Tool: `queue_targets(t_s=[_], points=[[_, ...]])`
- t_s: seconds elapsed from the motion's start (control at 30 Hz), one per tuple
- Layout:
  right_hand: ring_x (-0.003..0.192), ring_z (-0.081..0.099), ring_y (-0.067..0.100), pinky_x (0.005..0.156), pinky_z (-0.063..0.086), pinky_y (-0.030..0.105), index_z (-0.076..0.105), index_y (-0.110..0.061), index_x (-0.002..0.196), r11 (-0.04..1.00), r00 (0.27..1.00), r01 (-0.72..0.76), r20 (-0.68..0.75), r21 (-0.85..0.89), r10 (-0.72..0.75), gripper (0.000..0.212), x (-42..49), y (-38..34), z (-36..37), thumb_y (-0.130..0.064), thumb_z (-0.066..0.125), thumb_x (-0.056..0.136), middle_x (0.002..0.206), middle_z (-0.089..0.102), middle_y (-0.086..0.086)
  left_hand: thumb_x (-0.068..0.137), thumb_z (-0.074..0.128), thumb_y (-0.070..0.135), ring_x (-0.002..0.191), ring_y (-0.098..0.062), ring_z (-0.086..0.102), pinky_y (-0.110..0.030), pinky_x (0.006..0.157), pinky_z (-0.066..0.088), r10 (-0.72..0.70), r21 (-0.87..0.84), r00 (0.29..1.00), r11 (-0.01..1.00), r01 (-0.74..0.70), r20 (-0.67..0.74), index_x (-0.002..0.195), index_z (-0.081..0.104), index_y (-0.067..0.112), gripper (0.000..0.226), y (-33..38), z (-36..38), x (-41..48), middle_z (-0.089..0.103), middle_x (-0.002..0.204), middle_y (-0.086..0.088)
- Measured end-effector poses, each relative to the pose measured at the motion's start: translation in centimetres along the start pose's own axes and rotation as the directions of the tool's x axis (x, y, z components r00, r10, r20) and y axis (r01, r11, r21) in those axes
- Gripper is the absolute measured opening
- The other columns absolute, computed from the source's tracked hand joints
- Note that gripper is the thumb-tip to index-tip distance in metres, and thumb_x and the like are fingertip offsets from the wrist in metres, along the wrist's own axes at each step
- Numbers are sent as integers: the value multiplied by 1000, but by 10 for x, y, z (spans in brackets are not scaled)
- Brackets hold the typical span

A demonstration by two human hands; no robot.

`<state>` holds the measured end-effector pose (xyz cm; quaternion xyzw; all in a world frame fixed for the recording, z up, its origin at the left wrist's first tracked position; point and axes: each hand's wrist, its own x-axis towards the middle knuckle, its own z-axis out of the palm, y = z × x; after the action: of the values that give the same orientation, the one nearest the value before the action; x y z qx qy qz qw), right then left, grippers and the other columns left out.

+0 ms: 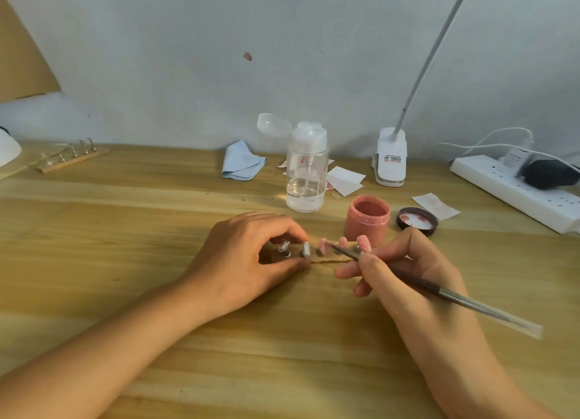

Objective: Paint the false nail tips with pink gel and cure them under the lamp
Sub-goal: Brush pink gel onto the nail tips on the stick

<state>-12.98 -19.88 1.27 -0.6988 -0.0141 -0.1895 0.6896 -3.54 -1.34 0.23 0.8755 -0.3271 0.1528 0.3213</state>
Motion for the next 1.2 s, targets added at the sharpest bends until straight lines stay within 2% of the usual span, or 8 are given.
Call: queue_targets(t_s=[0.17,0.27,0.37,0.47,0.9,0.97,1.07,1.2], points=[[53,60,7,58,48,13,49,-3,75,1000,1000,-9,-15,-17,9,19,4,2,2,-2,61,90,69,75,4,75,82,37,85,5,61,-18,75,47,4,4,1000,1000,-4,5,92,71,36,20,0,0,0,66,86,29],[47,59,4,54,46,14,50,0,76,990,990,-137,12,-36,138,22,13,6,3,-6,60,94,61,72,2,75,81,37,85,5,60,-15,74,45,7,5,1000,1000,-7,11,92,71,36,20,0,0,1,66,86,28],[52,60,6,57,48,13,48,-1,75,999,1000,-30,-2,-11,30,23,5,0,1,0,67,87,67,74,6,75,83,34,85,3,61,-17,74,46,10,9,1000,1000,-10,2,91,70,35,21,0,1,0,66,87,26],[52,59,6,58,49,13,47,-3,72,1000,1000,17,-14,-12,-17,22,-1,-3,0,7,59,86,65,73,7,74,83,35,85,2,61,-16,74,46,8,8,1000,1000,-8,-2,91,70,36,22,-1,1,0,66,86,27],[51,58,8,54,47,16,47,-3,70,998,1000,13,-8,-68,-13,22,0,-3,0,6,62,83,62,72,6,75,82,35,84,0,62,-23,74,49,13,-6,1000,1000,-13,7,92,71,34,20,-1,1,1,67,86,25],[50,58,8,54,47,15,46,-1,72,999,1000,12,-9,-48,-12,20,2,-3,-1,-1,64,82,63,72,8,75,83,34,84,0,61,-22,74,48,13,-9,1000,1000,-13,6,92,71,33,20,-1,1,1,66,85,25],[50,59,9,54,48,16,46,5,77,999,999,-33,36,-20,34,16,3,-3,-1,4,60,86,65,72,9,74,84,32,84,-1,61,-22,74,47,6,-21,1000,1000,-6,7,91,72,33,21,-1,1,1,66,84,24],[52,58,6,55,47,15,46,0,73,999,999,31,-7,-22,-32,21,0,-4,0,-2,66,80,63,71,9,75,84,33,84,-3,61,-22,73,47,9,-28,1000,1000,-9,13,91,71,33,20,-1,1,2,67,84,21]])
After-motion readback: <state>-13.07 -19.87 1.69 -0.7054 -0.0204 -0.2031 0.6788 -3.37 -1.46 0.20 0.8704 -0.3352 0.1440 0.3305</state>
